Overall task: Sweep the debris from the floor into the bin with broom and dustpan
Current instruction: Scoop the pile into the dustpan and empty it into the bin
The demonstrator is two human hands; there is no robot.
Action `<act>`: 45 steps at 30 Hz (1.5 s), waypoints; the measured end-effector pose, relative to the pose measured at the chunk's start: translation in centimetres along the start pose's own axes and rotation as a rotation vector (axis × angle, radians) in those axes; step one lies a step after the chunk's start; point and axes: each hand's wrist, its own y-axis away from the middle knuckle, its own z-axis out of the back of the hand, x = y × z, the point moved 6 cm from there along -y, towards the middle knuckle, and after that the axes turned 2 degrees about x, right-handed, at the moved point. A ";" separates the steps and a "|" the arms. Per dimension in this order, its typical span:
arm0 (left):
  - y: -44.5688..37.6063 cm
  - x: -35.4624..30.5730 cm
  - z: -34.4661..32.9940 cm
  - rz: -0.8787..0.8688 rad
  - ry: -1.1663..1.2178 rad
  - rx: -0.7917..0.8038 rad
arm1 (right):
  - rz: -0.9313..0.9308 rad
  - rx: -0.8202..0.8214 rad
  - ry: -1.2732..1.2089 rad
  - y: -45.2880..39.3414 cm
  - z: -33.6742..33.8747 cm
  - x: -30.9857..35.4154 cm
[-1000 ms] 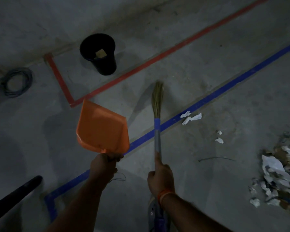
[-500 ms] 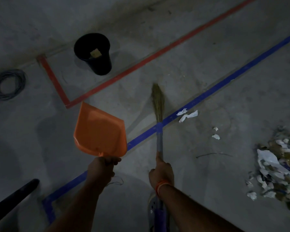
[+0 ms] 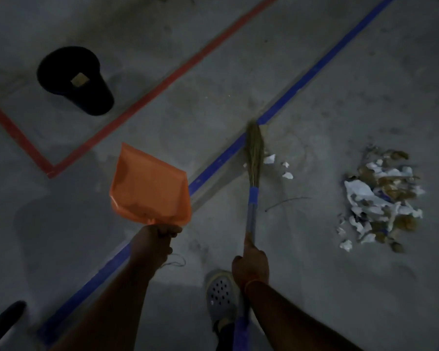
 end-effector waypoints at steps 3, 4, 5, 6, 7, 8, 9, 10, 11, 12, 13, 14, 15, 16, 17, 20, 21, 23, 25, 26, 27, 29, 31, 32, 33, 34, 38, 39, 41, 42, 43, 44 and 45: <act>1.0 -0.4 -3.7 -0.045 -0.054 0.064 | 0.007 0.023 -0.042 -0.7 0.7 -2.9; 1.4 -0.4 -4.9 -0.062 -0.069 0.084 | 0.014 0.031 -0.057 -0.7 1.0 -3.8; 2.0 -0.5 -6.1 -0.076 -0.073 0.106 | 0.024 0.032 -0.080 -0.7 1.4 -4.8; 2.7 -0.6 -7.2 -0.093 -0.078 0.124 | 0.027 0.037 -0.100 -0.7 1.9 -5.8; 3.5 -0.7 -8.2 -0.116 -0.081 0.140 | 0.035 0.041 -0.107 -0.7 2.3 -6.8; 4.4 -1.0 -9.1 -0.136 -0.093 0.159 | 0.041 0.049 -0.101 -0.6 2.7 -7.7; 5.2 -1.2 -10.0 -0.157 -0.114 0.176 | 0.046 0.055 -0.093 -0.6 3.0 -8.8; 5.8 -1.3 -10.8 -0.179 -0.139 0.180 | 0.039 0.066 -0.092 -0.5 3.4 -9.9; 6.4 -1.3 -11.5 -0.200 -0.163 0.172 | 0.033 0.073 -0.107 -0.3 3.8 -11.0; 7.0 -1.3 -12.1 -0.214 -0.174 0.161 | 0.022 0.077 -0.126 0.1 4.3 -12.0; 7.6 -1.4 -12.6 -0.225 -0.176 0.154 | 0.016 0.074 -0.140 0.5 5.0 -13.2; 8.4 -1.4 -13.2 -0.229 -0.174 0.149 | 0.009 0.069 -0.144 0.9 5.6 -14.3; 9.2 -1.5 -13.7 -0.231 -0.175 0.147 | 0.004 0.064 -0.142 1.3 6.3 -15.5; 9.9 -1.6 -14.3 -0.233 -0.177 0.145 | -0.008 0.062 -0.142 1.8 6.9 -16.8; 10.6 -1.8 -15.0 -0.235 -0.179 0.144 | -0.021 0.060 -0.150 2.3 7.5 -17.9; 12.5 -1.9 -16.8 -0.215 -0.154 0.124 | -0.036 0.011 -0.195 4.3 9.1 -20.8; 13.2 -2.0 -17.4 -0.215 -0.140 0.116 | -0.027 -0.013 -0.209 4.9 9.6 -21.8; 14.5 -2.3 -18.6 -0.223 -0.131 0.114 | -0.006 -0.042 -0.256 6.1 10.2 -23.5; 15.6 -2.5 -20.0 -0.218 -0.144 0.124 | 0.015 -0.046 -0.403 7.2 10.7 -25.0; 16.1 -2.5 -20.6 -0.214 -0.149 0.125 | 0.018 -0.048 -0.548 7.7 11.0 -25.7; 16.6 -2.6 -21.2 -0.211 -0.159 0.127 | 0.016 -0.042 -0.721 8.1 11.4 -26.5; 17.2 -2.5 -22.3 -0.208 -0.179 0.145 | 0.038 0.018 -1.027 8.7 12.2 -27.6; 17.3 -2.4 -23.4 -0.210 -0.198 0.158 | 0.084 0.079 -1.151 8.5 13.0 -28.7; 17.2 -2.3 -23.9 -0.210 -0.211 0.162 | 0.094 0.117 -1.173 8.2 13.2 -29.3; 17.1 -2.2 -24.4 -0.210 -0.224 0.164 | 0.089 0.150 -1.184 7.8 13.2 -30.0; 17.0 -2.0 -24.9 -0.209 -0.238 0.166 | 0.080 0.177 -1.181 7.4 13.2 -30.6; 17.1 -1.6 -26.5 -0.214 -0.283 0.207 | 0.007 0.196 -1.075 5.8 13.2 -32.3; 17.0 -1.5 -26.7 -0.212 -0.284 0.217 | -0.019 0.176 -1.038 5.5 13.2 -32.7; 16.7 -1.3 -26.9 -0.211 -0.287 0.230 | -0.066 0.137 -0.966 4.8 13.5 -33.1; 16.5 -1.3 -27.0 -0.209 -0.290 0.233 | -0.085 0.112 -0.920 4.6 13.7 -33.3; 16.4 -1.3 -27.1 -0.209 -0.297 0.236 | -0.095 0.088 -0.878 4.4 14.0 -33.4; 16.2 -1.3 -27.3 -0.208 -0.303 0.239 | -0.099 0.070 -0.864 4.2 14.2 -33.4; 16.1 -1.3 -27.4 -0.208 -0.307 0.244 | -0.107 0.054 -0.867 4.0 14.4 -33.5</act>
